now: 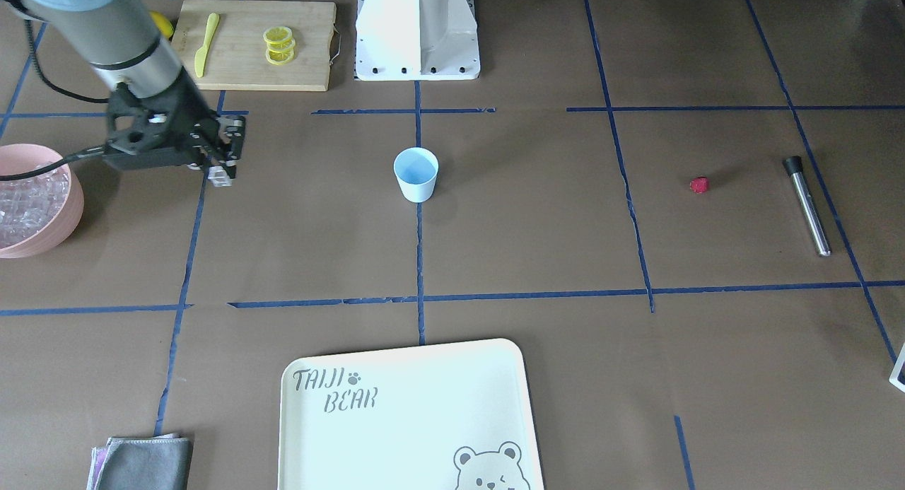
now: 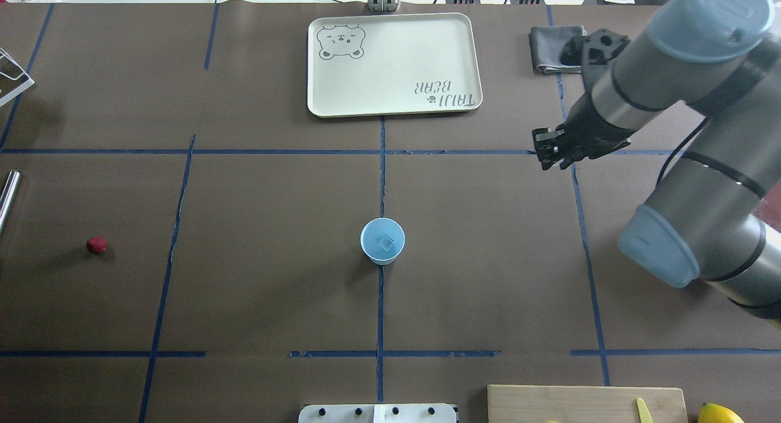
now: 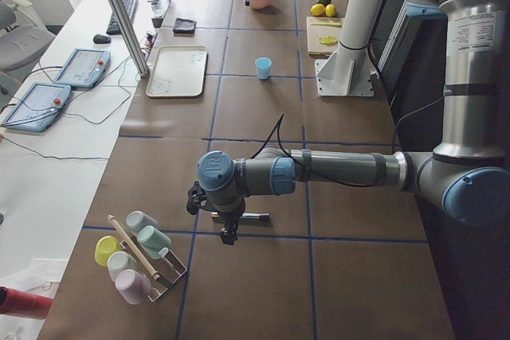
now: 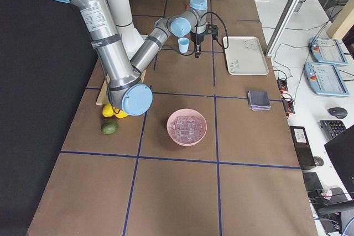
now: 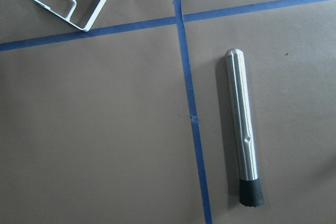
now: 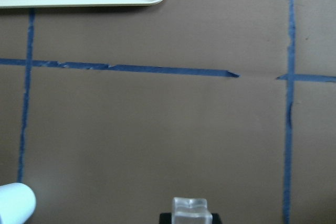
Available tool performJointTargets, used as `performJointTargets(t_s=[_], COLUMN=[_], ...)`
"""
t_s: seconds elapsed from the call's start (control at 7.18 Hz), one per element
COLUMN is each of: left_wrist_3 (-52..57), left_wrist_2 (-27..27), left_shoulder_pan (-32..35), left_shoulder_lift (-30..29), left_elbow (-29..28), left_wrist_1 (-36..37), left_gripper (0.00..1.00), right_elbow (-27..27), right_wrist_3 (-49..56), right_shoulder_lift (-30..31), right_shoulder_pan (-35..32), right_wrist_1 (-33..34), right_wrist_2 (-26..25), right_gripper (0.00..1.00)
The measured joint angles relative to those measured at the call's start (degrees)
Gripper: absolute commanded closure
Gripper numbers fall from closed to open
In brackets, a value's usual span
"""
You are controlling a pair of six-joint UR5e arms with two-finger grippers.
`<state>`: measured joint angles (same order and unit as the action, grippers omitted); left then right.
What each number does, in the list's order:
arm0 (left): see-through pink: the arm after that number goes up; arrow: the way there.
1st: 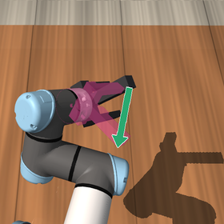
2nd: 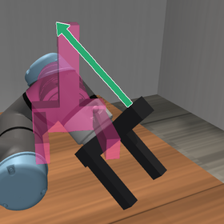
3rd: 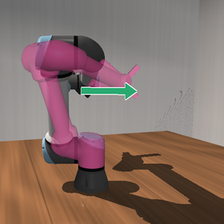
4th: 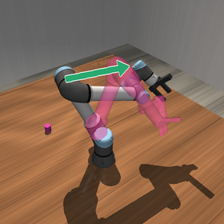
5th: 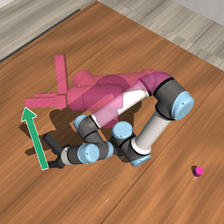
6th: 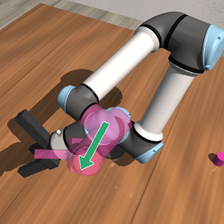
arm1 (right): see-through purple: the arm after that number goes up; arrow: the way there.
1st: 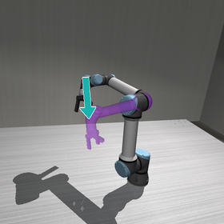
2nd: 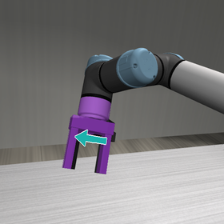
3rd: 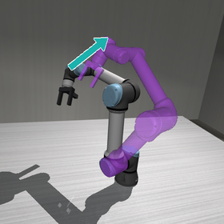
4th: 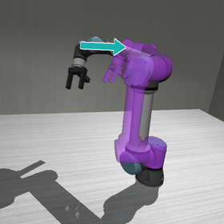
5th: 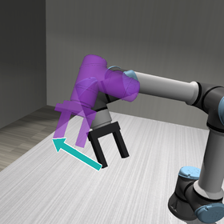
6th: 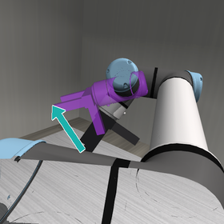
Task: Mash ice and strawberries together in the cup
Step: 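Carry the ice cube with the right gripper over the blue cup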
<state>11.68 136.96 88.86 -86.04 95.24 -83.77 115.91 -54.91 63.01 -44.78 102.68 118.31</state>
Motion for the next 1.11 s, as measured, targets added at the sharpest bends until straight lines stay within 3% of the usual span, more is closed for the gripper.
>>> performJointTargets(t_s=[0.28, 0.7, 1.11], left_wrist_3=[0.01, 0.01, 0.01], left_wrist_2=[0.13, 0.14, 0.14], left_shoulder_pan=[0.00, 0.00, 0.00], left_shoulder_lift=[0.00, 0.00, 0.00], left_elbow=[-0.20, -0.36, -0.47], left_wrist_1=[-0.12, -0.11, -0.02], left_gripper=[0.00, 0.00, 0.00], right_elbow=[-1.87, -10.63, -17.25], right_wrist_3=[-8.55, -15.15, -16.35], right_shoulder_lift=[-6.86, -16.71, -20.09], right_shoulder_pan=[7.52, 15.58, 19.04], right_wrist_1=[1.09, 1.23, 0.86], right_wrist_2=[-5.42, -12.56, -15.59], right_gripper=[1.00, 1.00, 1.00])
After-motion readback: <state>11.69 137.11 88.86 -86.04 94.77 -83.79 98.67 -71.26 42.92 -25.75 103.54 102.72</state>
